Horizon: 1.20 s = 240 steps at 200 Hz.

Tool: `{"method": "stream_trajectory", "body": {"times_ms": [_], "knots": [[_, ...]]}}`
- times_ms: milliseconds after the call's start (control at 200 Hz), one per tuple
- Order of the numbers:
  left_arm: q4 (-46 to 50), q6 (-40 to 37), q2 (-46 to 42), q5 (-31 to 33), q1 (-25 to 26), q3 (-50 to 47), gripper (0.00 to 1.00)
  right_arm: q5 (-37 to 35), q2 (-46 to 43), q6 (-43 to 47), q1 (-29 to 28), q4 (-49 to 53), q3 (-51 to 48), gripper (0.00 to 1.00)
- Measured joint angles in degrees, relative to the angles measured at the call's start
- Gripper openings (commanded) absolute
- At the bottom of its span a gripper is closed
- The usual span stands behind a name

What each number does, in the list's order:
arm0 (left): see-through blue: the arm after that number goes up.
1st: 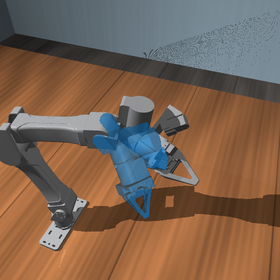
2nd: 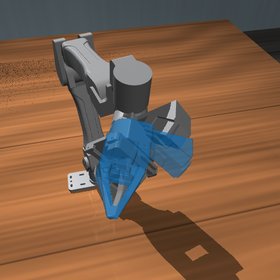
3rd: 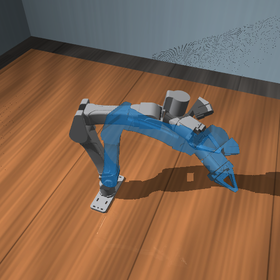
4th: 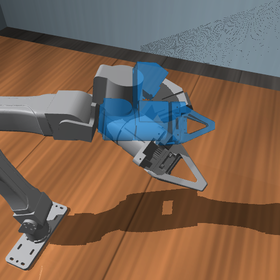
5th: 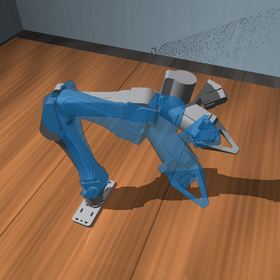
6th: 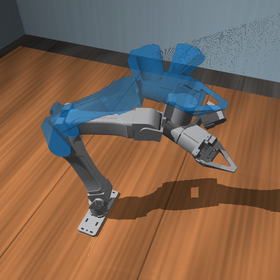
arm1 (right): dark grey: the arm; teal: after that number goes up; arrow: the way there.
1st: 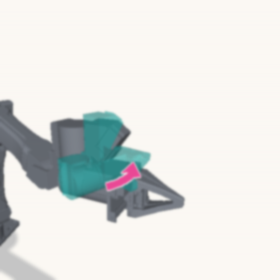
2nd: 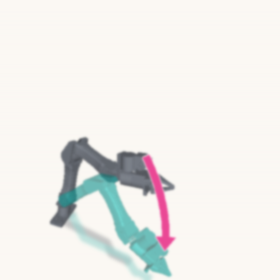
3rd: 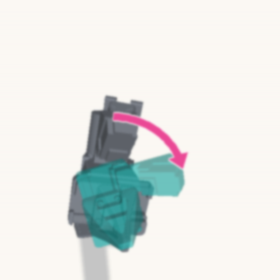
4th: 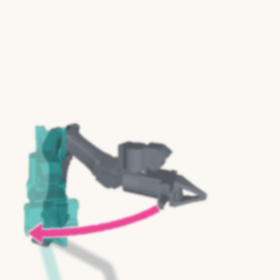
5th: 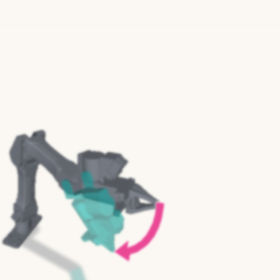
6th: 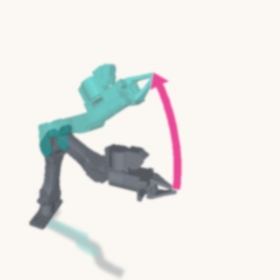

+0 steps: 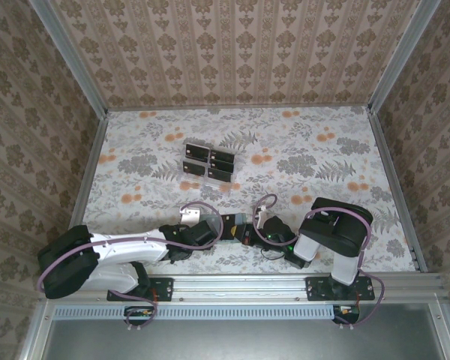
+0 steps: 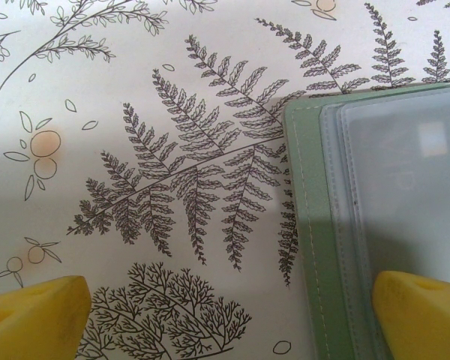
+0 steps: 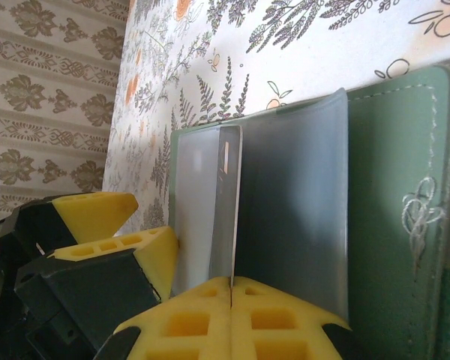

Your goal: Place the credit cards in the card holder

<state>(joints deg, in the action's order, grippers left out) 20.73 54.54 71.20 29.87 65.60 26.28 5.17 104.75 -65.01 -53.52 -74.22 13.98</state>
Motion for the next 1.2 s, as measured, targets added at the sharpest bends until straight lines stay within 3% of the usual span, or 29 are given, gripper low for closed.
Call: {"method": "stream_trajectory", "body": {"times_ms": [1200], "knots": [[0.1,1.0,0.1,0.4,0.4,0.0,1.0,1.2,2.6,-5.0,-0.4,-3.7,-0.3,0.0]]}}
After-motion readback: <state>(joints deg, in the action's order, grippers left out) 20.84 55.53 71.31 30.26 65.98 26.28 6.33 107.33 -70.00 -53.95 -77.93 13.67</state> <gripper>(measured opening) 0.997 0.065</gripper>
